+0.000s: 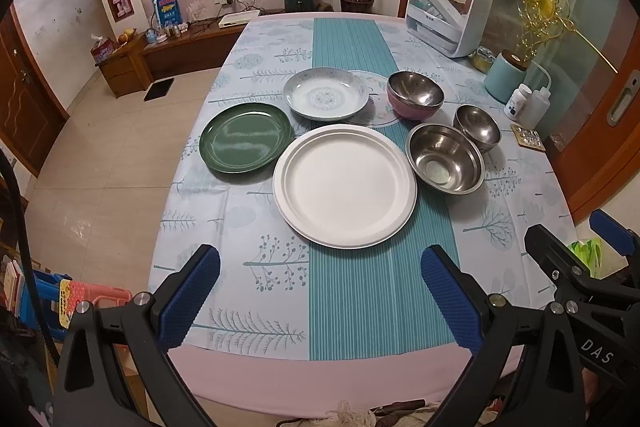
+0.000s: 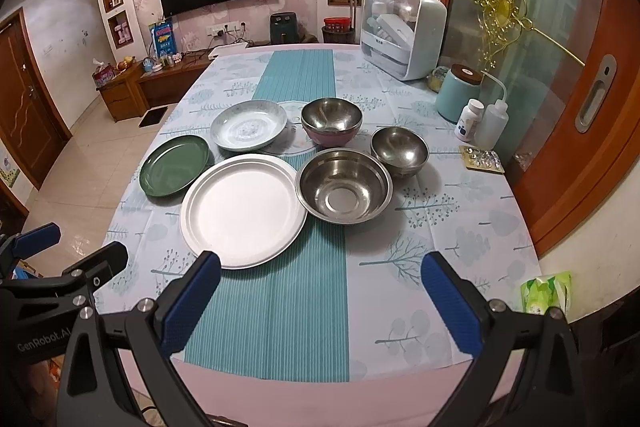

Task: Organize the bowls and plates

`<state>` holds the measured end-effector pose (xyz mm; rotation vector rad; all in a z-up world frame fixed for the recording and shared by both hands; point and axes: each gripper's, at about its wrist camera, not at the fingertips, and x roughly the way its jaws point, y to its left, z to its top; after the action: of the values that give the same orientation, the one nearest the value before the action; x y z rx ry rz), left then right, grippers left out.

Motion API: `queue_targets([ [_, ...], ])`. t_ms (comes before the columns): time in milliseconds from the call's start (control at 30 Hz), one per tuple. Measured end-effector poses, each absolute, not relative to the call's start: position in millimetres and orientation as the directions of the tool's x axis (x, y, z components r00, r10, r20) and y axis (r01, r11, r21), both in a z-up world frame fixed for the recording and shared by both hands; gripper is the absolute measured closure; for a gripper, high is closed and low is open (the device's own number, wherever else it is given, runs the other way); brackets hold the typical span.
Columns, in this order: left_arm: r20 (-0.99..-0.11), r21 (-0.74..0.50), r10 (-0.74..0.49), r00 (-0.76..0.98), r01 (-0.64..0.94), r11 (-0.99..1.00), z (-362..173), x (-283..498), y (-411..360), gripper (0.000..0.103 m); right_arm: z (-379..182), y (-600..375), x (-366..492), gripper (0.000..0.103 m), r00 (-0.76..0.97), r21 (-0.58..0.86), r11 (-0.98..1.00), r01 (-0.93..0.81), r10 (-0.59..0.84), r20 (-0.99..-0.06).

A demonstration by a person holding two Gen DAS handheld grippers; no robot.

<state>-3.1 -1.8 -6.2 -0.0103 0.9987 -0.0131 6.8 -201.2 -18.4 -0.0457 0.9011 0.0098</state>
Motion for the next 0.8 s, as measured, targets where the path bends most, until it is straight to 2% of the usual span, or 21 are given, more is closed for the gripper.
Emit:
queue_targets([
  [800,-0.857,-0.019,-0.014,0.516,-0.005,1.0,-13.2,0.6,3.4,0.003,-25.3,-196.6,10.3,0.002,0.61,-0.018,0.999,-0.041,0.01,-0.793],
])
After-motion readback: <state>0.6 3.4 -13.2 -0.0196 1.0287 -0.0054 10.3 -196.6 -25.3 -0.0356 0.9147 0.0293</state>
